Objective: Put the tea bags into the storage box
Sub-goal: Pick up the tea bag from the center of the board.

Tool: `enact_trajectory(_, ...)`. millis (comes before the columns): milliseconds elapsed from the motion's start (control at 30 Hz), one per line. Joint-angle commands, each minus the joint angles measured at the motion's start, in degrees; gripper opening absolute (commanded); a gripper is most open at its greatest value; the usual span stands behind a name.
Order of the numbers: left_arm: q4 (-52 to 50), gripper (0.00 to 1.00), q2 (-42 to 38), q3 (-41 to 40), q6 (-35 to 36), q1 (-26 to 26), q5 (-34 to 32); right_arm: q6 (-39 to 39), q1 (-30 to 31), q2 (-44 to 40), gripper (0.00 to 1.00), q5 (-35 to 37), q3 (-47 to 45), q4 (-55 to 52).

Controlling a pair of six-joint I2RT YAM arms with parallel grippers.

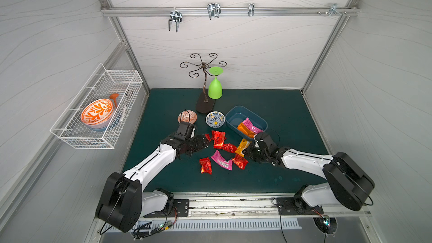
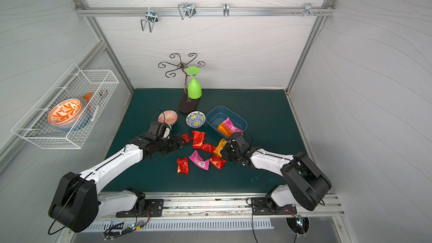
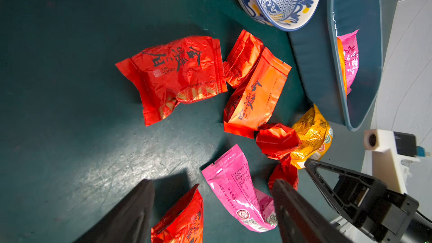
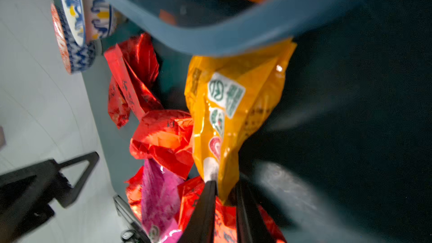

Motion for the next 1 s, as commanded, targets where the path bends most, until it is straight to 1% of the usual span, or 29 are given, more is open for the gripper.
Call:
enact_trajectory(0, 0.7, 0.84, -0.9, 0.9, 0.5, -0.2, -0.6, 0.3, 0.5, 0.8, 0.04, 1.4, 1.1, 1.6)
enact_trajectory(33, 0.7, 0.84, -0.9, 0.9, 0.5, -0.3, -0.6, 0.3, 0.4, 0.6, 0.01, 1.4, 1.1, 1.5)
enact_trajectory(67, 0.7, 0.84, -1.0, 0.8, 0.5, -0.2, -0.6, 0.3, 0.4, 0.4, 0.0, 1.4, 1.0, 1.2)
enact_trajectory(333, 0.6, 0.84, -1.2, 1.1, 0.6, -0.2, -0.6, -1.4, 1.2, -5.3, 0.0, -0.4, 0.9, -2.6)
enact_trajectory(500, 0.8, 0.84, -1.3, 1.0, 0.5, -0.2, -0.6, -6.7, 2.3, -8.7, 0.0, -3.8, 3.0, -10.7)
enact_trajectory(700, 0.9, 0.84, -1.5, 0.8, 0.3, -0.2, -0.4, -19.0, 4.1, -10.9, 0.0, -5.7, 6.3, -21.6)
enact_trajectory(833, 0.7, 0.84, -1.4, 0.8, 0.5, -0.2, -0.5, -28.3, 4.0, -12.0, 0.0, -7.2, 11.3, -29.6)
enact_trajectory(933, 0.7, 0.84, -0.8, 1.3, 0.5, -0.2, -0.3, -37.0, 4.0, -12.0, 0.0, -9.3, 16.2, -32.6)
enact_trajectory(967, 0.7, 0.84, -0.5, 1.5, 0.5, -0.3, -0.1, -40.2, 4.0, -11.7, 0.0, -7.9, 18.2, -34.2)
